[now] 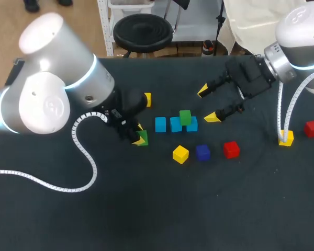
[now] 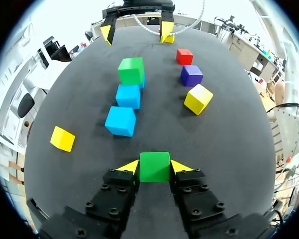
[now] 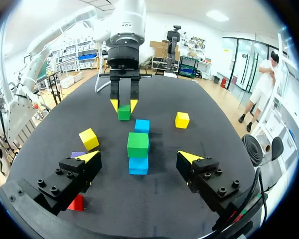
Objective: Place the blue cubes, place green cubes on the blue cubes, place the yellow cubes on the green cubes, then place the red cubes on the yellow cubes, and place purple cube on the red cubes.
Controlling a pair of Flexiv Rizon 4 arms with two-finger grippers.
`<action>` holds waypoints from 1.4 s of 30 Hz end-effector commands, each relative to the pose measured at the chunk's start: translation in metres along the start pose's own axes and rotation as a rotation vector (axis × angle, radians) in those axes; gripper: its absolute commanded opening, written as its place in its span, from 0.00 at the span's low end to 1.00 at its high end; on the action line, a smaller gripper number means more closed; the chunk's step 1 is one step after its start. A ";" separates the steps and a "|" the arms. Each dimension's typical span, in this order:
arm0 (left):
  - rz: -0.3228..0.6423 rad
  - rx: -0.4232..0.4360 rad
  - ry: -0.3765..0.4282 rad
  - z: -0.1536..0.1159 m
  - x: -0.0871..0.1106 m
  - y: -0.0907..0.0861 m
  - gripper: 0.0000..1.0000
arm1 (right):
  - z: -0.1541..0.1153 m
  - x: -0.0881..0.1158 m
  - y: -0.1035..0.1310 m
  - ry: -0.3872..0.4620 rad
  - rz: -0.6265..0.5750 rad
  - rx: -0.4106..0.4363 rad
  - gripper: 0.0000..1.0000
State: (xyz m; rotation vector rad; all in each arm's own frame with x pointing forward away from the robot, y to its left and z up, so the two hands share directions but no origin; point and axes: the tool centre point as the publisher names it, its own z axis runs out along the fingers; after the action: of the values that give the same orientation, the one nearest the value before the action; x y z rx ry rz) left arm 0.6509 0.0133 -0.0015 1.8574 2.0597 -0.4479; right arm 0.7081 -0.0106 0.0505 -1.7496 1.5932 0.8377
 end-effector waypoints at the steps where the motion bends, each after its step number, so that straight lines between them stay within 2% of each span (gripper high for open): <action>1: 0.017 0.062 -0.036 -0.003 -0.007 0.002 0.00 | -0.001 0.000 0.001 -0.001 -0.001 0.002 1.00; 33: 0.017 0.062 -0.036 -0.003 -0.007 0.002 0.00 | -0.001 0.000 0.001 -0.001 -0.001 0.002 1.00; 42: 0.047 0.017 -0.013 -0.008 -0.038 0.005 0.00 | -0.001 0.000 0.001 -0.001 -0.001 0.002 1.00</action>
State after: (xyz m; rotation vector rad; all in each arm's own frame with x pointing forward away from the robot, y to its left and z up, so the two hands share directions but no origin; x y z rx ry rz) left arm 0.6577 -0.0089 0.0190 1.8920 1.9919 -0.4790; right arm 0.7082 -0.0105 0.0505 -1.7497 1.5932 0.8377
